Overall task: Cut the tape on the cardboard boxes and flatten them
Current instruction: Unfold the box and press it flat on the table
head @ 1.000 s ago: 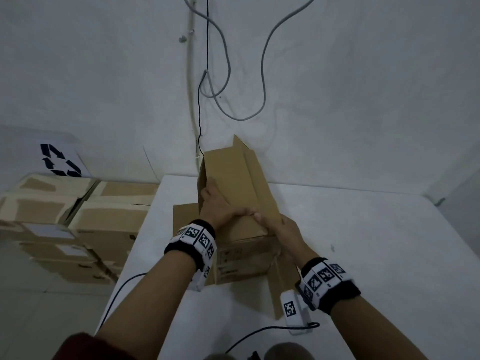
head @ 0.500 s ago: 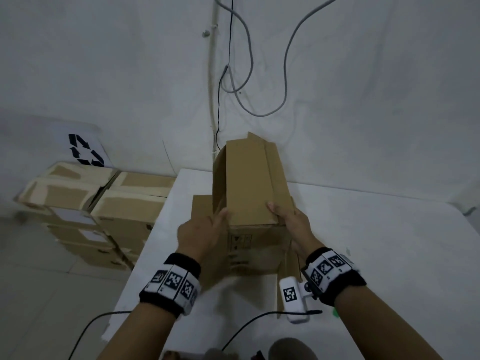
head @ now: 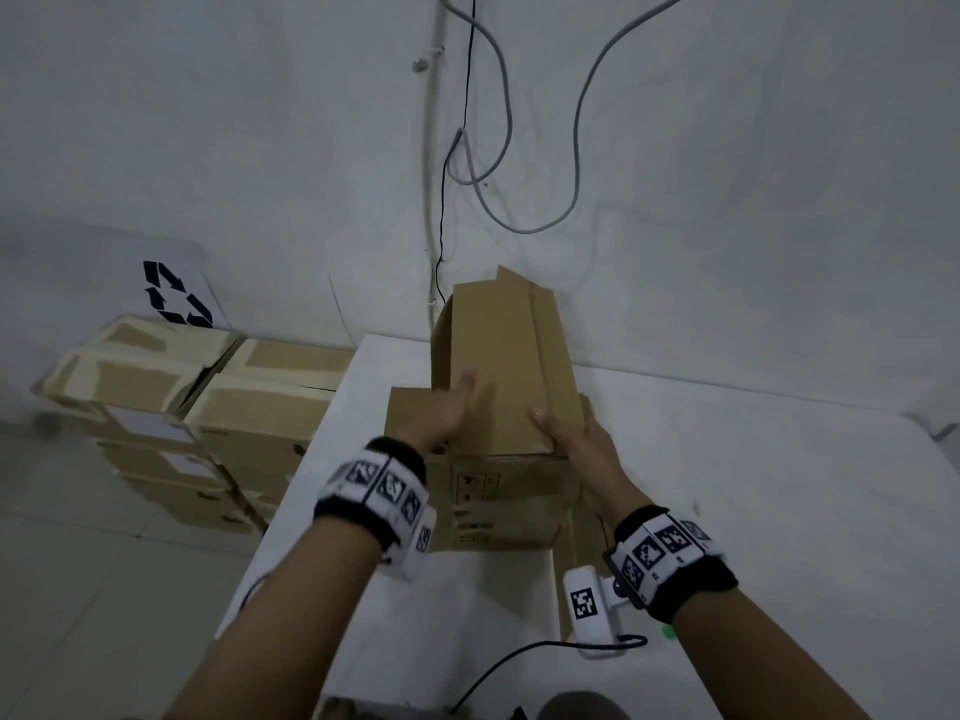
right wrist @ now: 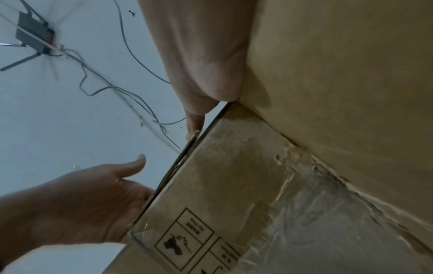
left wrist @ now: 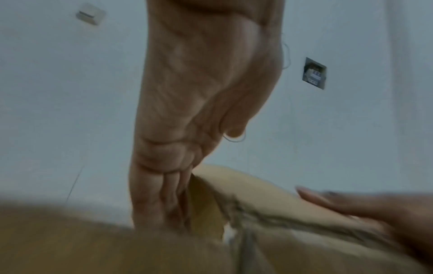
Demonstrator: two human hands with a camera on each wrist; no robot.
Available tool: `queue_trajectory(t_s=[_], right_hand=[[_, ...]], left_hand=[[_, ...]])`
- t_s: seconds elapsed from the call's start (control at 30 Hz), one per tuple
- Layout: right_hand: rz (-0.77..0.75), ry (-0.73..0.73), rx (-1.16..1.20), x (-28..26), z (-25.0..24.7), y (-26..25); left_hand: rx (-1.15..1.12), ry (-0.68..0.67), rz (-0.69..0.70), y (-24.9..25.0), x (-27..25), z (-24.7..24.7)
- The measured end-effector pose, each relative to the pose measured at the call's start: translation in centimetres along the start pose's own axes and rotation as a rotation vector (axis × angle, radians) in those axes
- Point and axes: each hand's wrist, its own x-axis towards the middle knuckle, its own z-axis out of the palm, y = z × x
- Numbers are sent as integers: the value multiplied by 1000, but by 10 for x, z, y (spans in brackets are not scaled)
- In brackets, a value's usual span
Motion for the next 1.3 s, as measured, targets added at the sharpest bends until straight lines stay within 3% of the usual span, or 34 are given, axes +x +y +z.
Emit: queue_trajectory(t_s=[0.07, 0.2, 0.37, 0.53, 0.73, 0.87, 1.0, 1.17, 1.3], right_hand=[[-4, -9, -10, -5, -2, 1], [42, -9, -50, -12, -6, 8], [100, 35, -85, -21, -6, 23], [69, 54, -97, -19, 1, 15], [-69, 57, -100, -19, 5, 2], [-83, 60, -81, -27, 4, 8], [-75, 89, -70, -32, 1, 16], [-65, 94, -75, -32, 2, 14], [-46, 115, -134, -19, 9, -2]], left_hand=[[-14, -46, -31, 25, 10, -11], [-5, 51, 10, 57, 44, -28], [370, 226, -23, 47, 75, -42], [693, -15, -109, 23, 81, -30], [551, -149, -155, 27, 85, -37], [375, -8, -140, 33, 112, -62], [478, 62, -52, 26, 135, -69], [427, -158, 13, 34, 112, -55], [679, -176, -112, 47, 64, -32]])
